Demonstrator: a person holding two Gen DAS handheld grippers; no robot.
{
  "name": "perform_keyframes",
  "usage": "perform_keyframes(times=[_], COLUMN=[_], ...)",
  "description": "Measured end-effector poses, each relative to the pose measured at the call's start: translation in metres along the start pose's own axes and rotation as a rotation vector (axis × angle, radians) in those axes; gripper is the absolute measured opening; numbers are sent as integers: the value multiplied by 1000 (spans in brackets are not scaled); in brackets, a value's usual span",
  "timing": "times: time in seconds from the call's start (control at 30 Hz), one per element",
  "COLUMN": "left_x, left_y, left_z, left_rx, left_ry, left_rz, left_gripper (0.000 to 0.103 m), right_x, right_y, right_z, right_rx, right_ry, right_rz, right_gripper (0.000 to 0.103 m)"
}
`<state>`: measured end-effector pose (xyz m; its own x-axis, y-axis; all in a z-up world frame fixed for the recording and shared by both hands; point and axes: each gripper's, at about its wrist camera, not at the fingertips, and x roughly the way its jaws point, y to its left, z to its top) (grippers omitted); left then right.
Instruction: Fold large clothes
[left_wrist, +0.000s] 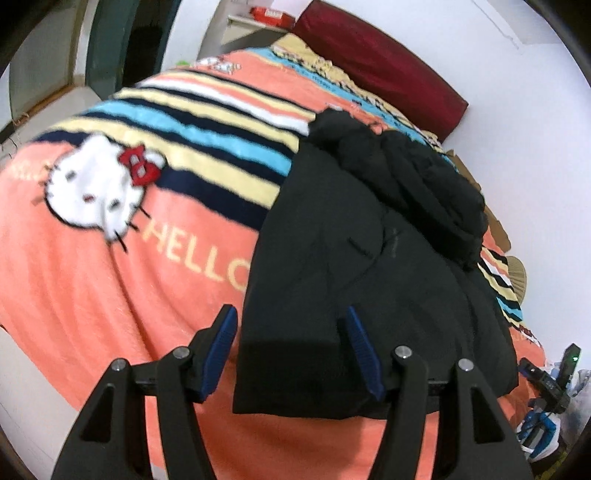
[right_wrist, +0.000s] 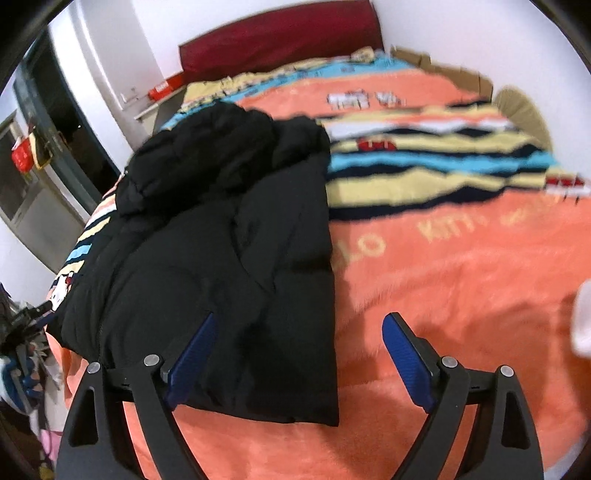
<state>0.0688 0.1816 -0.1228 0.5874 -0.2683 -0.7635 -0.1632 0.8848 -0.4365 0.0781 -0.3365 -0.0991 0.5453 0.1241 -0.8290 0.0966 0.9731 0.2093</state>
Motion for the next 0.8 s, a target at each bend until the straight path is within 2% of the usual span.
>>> perform_keyframes(times=[0.2, 0.33, 0.43, 0.5, 0.6, 0.7, 0.8], left_x=[30, 40, 47, 50, 52, 55, 57], left_y=[25, 36, 33, 27, 23, 24, 22], left_z=[-9, -14, -17, -19, -21, -23, -25], left_rx=[-117, -189, -217, -212, -216, -230, -231], left_ry=[48, 73, 105, 116, 120, 125, 128], left_rz=[-86, -171, -269, -309, -327, -336, -352], left_gripper=[59, 59, 59, 60, 60, 60, 60], right_x=[31, 47, 50, 50, 49, 53, 55], right_y=[-15, -17, -9, -3, 2, -10, -12], right_z=[-9, -14, -15, -14, -14, -16, -18], right_rx=[84, 122, 109, 111, 104, 148, 173], right_ry=[98, 171, 190, 192, 190, 211, 227], right_rz=[83, 174, 226, 279, 311, 315, 328], right_gripper=[90, 90, 90, 89, 85, 76, 75])
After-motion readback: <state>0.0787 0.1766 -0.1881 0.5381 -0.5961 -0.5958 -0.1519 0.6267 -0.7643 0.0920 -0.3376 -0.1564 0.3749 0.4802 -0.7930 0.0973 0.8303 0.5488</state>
